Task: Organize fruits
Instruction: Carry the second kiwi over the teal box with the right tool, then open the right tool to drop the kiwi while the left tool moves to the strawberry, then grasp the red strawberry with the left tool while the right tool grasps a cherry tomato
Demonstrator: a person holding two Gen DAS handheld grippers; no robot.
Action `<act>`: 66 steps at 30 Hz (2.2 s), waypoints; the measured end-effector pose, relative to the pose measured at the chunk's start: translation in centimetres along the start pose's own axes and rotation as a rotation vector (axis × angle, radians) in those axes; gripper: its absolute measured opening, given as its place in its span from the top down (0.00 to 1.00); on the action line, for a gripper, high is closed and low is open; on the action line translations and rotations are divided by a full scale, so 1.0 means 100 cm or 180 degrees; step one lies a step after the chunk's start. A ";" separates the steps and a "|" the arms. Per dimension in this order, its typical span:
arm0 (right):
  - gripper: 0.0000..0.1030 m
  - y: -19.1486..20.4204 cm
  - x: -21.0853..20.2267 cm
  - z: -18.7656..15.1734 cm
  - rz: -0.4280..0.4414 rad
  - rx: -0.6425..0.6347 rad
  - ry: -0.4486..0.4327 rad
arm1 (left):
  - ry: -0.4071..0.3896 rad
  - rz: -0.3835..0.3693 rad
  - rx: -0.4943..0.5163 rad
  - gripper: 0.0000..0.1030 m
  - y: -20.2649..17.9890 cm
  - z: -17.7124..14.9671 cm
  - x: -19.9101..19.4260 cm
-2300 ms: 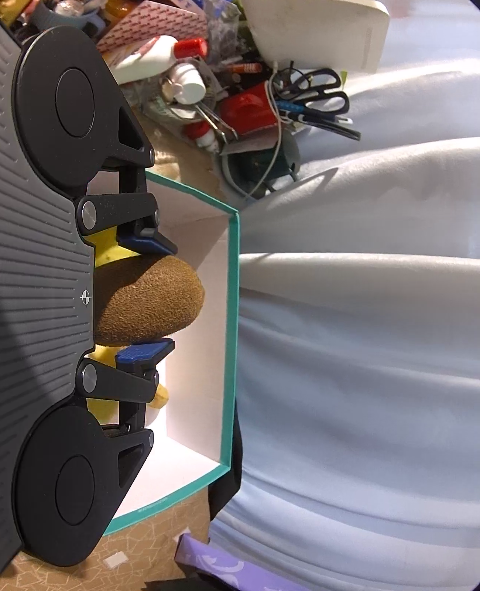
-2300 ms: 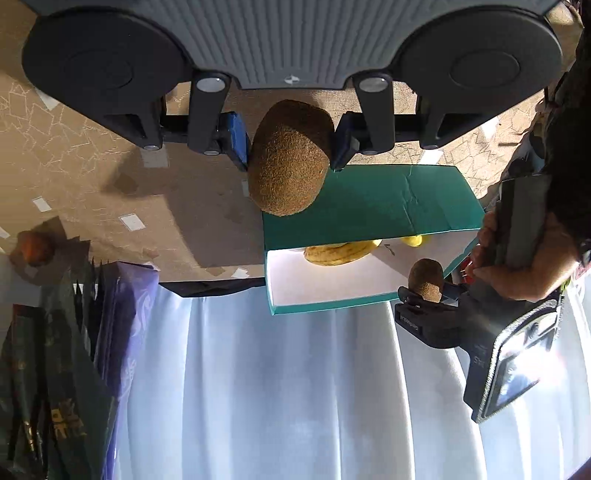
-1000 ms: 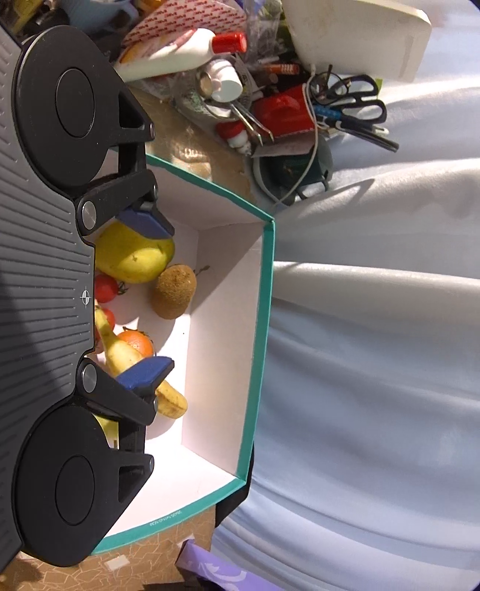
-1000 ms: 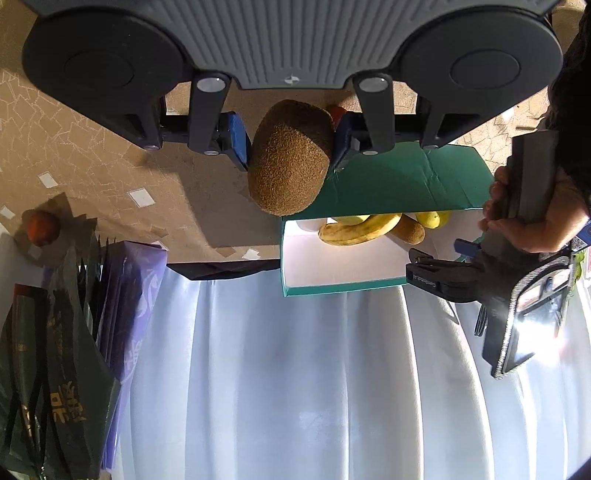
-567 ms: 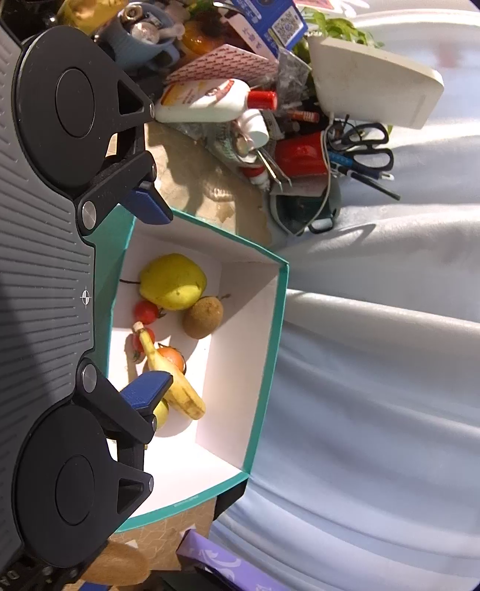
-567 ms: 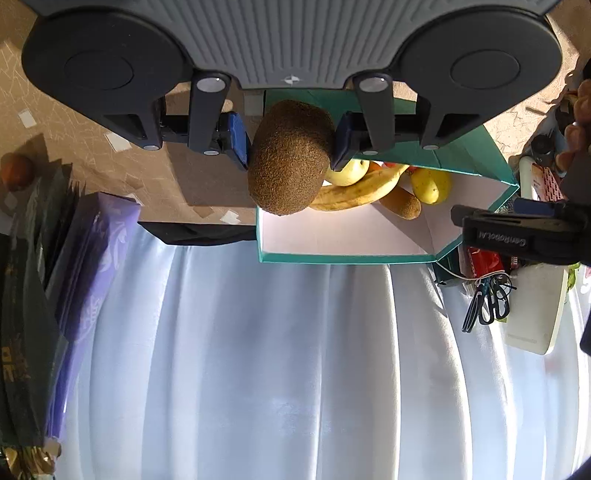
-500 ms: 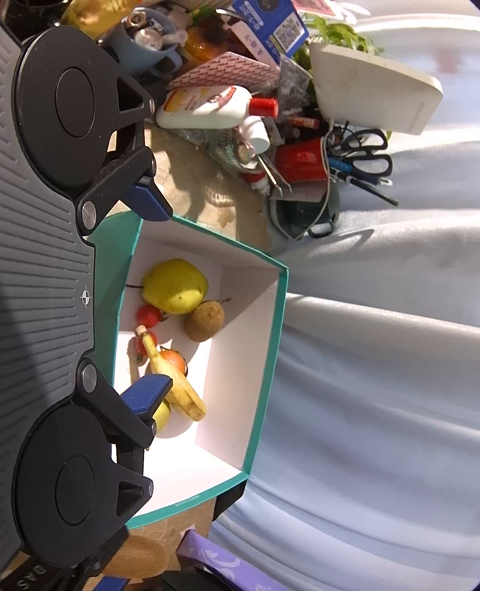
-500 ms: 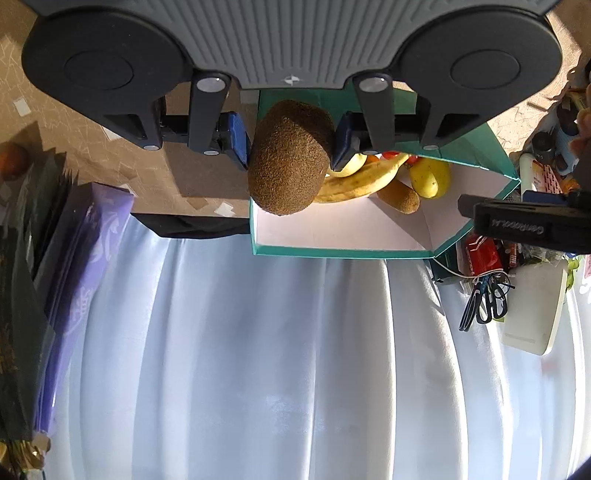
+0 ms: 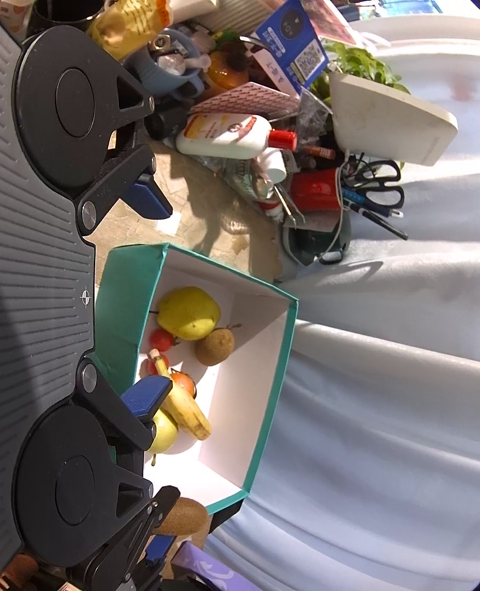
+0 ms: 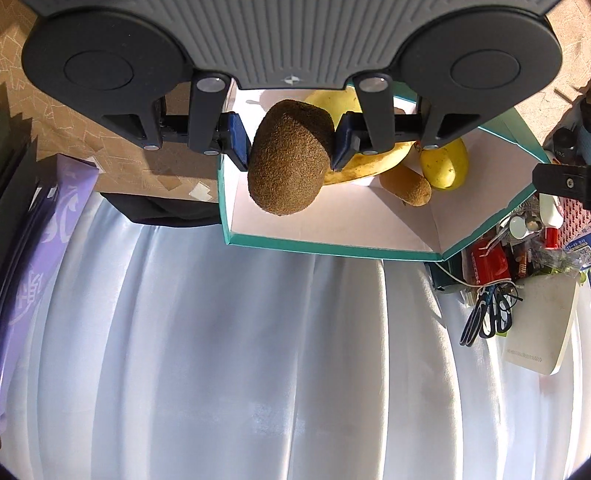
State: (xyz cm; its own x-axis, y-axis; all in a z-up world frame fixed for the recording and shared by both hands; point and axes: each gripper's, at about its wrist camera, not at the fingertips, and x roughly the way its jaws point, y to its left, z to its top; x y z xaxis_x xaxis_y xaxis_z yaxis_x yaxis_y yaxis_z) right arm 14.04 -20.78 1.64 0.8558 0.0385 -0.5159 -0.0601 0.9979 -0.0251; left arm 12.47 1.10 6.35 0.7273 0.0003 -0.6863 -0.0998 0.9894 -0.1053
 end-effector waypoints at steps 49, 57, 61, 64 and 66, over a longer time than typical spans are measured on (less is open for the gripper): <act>0.20 -0.016 -0.121 -0.061 -0.0209 0.0495 -0.0188 | 0.0254 -0.0280 0.0569 0.05 0.010 -0.114 -0.004; 0.20 -0.004 -0.132 -0.083 -0.0270 0.0505 0.0038 | 0.0264 -0.0429 0.0763 0.08 0.002 -0.138 -0.004; 0.20 0.000 -0.135 -0.090 -0.0265 0.0495 0.0108 | 0.0413 -0.0349 0.0749 0.15 0.002 -0.144 0.007; 0.20 0.003 -0.136 -0.091 -0.0268 0.0477 0.0137 | 0.0468 -0.0342 0.0697 0.17 0.004 -0.145 0.012; 0.20 0.003 -0.136 -0.091 -0.0277 0.0475 0.0149 | 0.0452 -0.0336 0.0668 0.17 0.004 -0.145 0.012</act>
State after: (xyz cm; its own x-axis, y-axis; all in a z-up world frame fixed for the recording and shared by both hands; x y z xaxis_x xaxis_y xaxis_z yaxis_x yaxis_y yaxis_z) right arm -2.30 -21.46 0.82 0.8294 -0.0473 -0.5567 0.0930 0.9942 0.0542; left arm 3.47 -0.57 -4.92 0.6222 -0.1100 -0.7751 0.1250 0.9913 -0.0404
